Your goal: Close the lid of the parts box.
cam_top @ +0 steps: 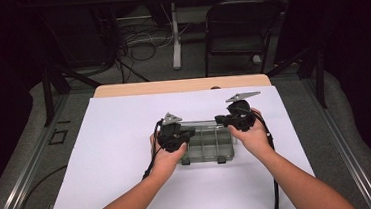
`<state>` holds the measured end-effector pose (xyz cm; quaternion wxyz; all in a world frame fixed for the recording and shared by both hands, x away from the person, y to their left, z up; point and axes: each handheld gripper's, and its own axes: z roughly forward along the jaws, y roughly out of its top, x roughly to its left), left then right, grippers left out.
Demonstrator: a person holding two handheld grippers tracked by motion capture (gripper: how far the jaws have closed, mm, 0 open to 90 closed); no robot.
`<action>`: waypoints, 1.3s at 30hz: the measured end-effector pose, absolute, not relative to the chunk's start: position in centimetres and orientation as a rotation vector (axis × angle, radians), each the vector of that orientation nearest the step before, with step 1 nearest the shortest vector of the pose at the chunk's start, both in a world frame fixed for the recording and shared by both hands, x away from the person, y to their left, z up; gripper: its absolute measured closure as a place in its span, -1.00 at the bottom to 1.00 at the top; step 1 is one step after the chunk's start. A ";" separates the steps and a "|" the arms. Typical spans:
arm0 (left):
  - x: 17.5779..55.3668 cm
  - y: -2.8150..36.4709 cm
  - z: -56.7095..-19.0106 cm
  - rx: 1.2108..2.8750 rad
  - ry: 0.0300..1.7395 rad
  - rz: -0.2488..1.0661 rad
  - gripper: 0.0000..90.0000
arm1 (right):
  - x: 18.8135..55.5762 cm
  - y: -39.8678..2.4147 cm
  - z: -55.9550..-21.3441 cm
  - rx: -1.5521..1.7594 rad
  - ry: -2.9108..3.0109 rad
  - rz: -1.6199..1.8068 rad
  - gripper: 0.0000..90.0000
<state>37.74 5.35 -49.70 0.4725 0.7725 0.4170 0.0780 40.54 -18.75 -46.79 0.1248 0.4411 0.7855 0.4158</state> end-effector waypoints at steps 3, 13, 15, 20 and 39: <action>37.6 5.4 -49.9 1.895 1.023 0.191 0.95 | 40.4 -18.7 -46.9 1.274 2.290 1.202 1.00; 37.1 5.4 -50.8 1.887 1.034 0.184 0.95 | 40.0 -18.6 -47.4 1.279 2.302 1.205 1.00; 37.1 5.5 -50.9 1.891 1.034 0.177 0.94 | 39.9 -18.6 -47.6 1.273 2.304 1.209 1.00; 36.8 5.5 -51.3 1.891 1.042 0.176 0.94 | 39.7 -18.5 -47.8 1.271 2.307 1.207 1.00; 36.0 5.7 -52.5 1.902 1.056 0.144 0.93 | 39.1 -18.5 -48.7 1.270 2.315 1.212 1.00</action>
